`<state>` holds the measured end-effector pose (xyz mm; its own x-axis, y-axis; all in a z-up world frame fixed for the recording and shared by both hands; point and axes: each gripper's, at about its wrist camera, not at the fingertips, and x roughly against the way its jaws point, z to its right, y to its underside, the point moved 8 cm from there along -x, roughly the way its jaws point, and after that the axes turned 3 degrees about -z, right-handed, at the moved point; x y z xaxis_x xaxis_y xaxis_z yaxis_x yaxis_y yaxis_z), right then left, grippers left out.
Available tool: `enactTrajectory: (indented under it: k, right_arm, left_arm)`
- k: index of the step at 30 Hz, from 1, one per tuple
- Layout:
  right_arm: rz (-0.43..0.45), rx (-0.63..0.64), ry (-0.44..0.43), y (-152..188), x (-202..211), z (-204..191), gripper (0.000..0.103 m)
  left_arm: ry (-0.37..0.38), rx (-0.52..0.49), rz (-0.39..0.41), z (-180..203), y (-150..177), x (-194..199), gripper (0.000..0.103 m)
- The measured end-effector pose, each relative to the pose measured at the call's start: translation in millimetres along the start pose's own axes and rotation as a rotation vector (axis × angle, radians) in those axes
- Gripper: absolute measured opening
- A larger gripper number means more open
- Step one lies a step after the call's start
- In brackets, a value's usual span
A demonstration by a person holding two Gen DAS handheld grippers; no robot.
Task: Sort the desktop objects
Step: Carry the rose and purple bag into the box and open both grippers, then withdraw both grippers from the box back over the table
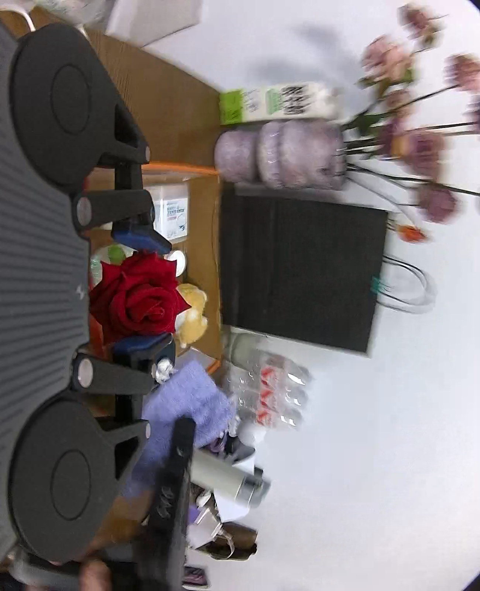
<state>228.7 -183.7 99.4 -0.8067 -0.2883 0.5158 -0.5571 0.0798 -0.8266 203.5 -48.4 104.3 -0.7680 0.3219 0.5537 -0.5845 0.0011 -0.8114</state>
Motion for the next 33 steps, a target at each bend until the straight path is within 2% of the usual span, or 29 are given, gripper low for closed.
enactTrajectory:
  k: [1, 2, 5, 7, 8, 9, 10, 11, 12, 14, 18, 19, 21, 22, 24, 27, 29, 31, 33]
  right_arm:
    - [-0.035, -0.034, 0.015, -3, -24, 3, 0.003]
    - [-0.076, -0.065, 0.015, -3, -48, 4, 0.003]
    - [-0.198, -0.142, 0.019, 8, -116, 2, 0.004]
    - [-0.261, -0.195, 0.016, 19, -150, -1, 0.004]
    - [-0.285, -0.221, 0.011, 24, -162, -3, 0.011]
    - [-0.309, -0.235, 0.005, 30, -172, -5, 0.015]
    - [-0.338, -0.233, 0.012, 36, -179, -7, 0.025]
    - [-0.364, -0.217, 0.009, 44, -182, -10, 0.033]
    - [-0.371, -0.205, -0.005, 46, -183, -12, 0.036]
    - [-0.344, -0.198, -0.014, 41, -177, -13, 0.041]
    - [-0.254, -0.145, 0.013, 7, -142, -9, 0.05]
    - [-0.226, -0.12, 0.023, -2, -128, -10, 0.053]
    - [-0.166, -0.056, 0.045, -20, -105, -13, 0.062]
    - [-0.141, -0.012, 0.055, -25, -94, -17, 0.07]
    - [-0.105, 0.04, 0.073, -29, -76, -21, 0.073]
    - [-0.086, 0.06, 0.068, -17, -49, -28, 0.073]
    - [-0.075, 0.082, 0.05, 0, -29, -33, 0.079]
    - [-0.062, 0.098, 0.038, 24, -6, -39, 0.084]
    - [-0.055, 0.124, 0.032, 56, 18, -42, 0.084]
  left_arm:
    - [0.019, 0.028, -0.037, -3, -7, -23, 0.046]
    - [0.0, 0.028, -0.045, -6, -12, -42, 0.046]
    - [-0.105, 0.013, -0.112, -20, -12, -105, 0.046]
    - [-0.149, 0.03, -0.134, -35, -8, -127, 0.047]
    - [-0.179, 0.037, -0.144, -42, -5, -132, 0.049]
    - [-0.184, 0.046, -0.143, -48, -2, -130, 0.053]
    - [-0.175, 0.046, -0.137, -54, 0, -127, 0.055]
    - [-0.162, 0.029, -0.138, -59, 1, -124, 0.064]
    - [-0.167, 0.019, -0.134, -65, 0, -118, 0.07]
    - [-0.175, 0.025, -0.114, -76, -7, -106, 0.073]
    - [-0.154, 0.031, -0.113, -83, -28, -72, 0.079]
    - [-0.152, 0.022, -0.109, -81, -32, -61, 0.08]
    - [-0.15, -0.011, -0.08, -75, -38, -32, 0.091]
    - [-0.148, -0.026, -0.07, -73, -37, -19, 0.093]
    - [-0.144, -0.044, -0.063, -68, -31, 8, 0.095]
    - [-0.153, -0.019, -0.056, -61, -13, 39, 0.097]
    - [-0.15, -0.008, -0.049, -51, 7, 56, 0.098]
    - [-0.132, 0.022, -0.03, -39, 35, 71, 0.101]
    - [-0.109, 0.086, -0.011, -26, 72, 85, 0.103]
